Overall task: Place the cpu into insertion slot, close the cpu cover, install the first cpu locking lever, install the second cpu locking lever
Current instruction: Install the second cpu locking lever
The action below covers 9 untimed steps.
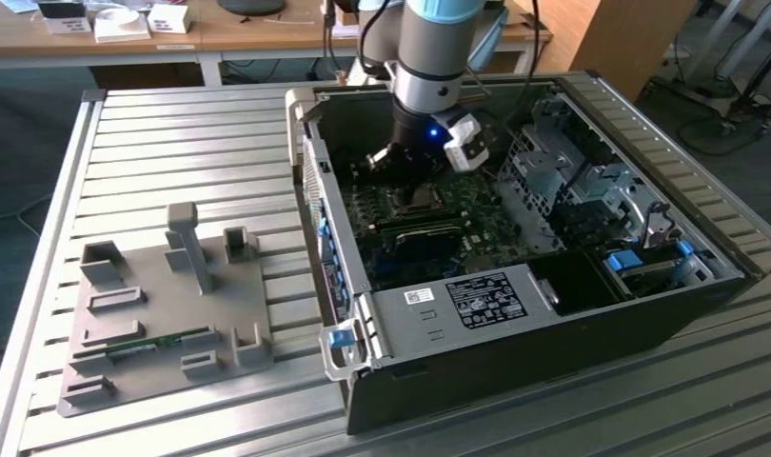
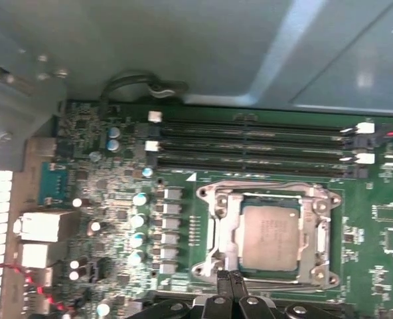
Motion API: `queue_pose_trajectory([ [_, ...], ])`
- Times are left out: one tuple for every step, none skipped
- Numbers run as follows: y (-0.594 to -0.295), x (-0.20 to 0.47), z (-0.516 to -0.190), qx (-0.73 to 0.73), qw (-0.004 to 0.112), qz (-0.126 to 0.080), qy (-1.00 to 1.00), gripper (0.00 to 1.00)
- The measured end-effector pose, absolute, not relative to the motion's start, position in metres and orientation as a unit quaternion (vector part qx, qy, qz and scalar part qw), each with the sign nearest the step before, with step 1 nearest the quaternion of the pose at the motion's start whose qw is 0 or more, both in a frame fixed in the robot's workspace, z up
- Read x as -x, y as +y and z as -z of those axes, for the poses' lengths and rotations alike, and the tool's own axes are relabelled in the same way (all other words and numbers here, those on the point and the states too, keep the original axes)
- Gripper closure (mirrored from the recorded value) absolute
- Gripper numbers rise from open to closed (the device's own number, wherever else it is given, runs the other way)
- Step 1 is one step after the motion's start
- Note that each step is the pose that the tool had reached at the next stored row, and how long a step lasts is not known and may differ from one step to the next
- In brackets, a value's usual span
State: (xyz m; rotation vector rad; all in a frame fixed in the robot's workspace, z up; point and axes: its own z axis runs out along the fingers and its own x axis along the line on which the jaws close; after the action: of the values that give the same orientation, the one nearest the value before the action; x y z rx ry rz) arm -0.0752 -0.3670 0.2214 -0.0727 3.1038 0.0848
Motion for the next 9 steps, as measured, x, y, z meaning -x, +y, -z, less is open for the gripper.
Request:
queue_pose_trajectory([
  [-0.367, 0.073, -0.221, 0.023, 0.018, -0.027, 0.999, 0.89],
  [-0.366, 0.071, -0.221, 0.023, 0.018, -0.027, 0.999, 0.89],
  [-0.365, 0.069, -0.221, 0.023, 0.018, -0.027, 0.999, 0.89],
  [-0.365, 0.067, -0.221, 0.023, 0.018, -0.027, 0.999, 0.89],
  [-0.364, 0.065, -0.221, 0.023, 0.018, -0.027, 0.999, 0.89],
  [-0.363, 0.063, -0.22, 0.023, 0.018, -0.027, 0.999, 0.89],
  [-0.363, 0.061, -0.22, 0.023, 0.018, -0.027, 0.999, 0.89],
  [-0.362, 0.06, -0.22, 0.023, 0.018, -0.027, 0.999, 0.89],
  [-0.36, 0.059, -0.22, 0.023, 0.018, -0.027, 0.999, 0.89],
])
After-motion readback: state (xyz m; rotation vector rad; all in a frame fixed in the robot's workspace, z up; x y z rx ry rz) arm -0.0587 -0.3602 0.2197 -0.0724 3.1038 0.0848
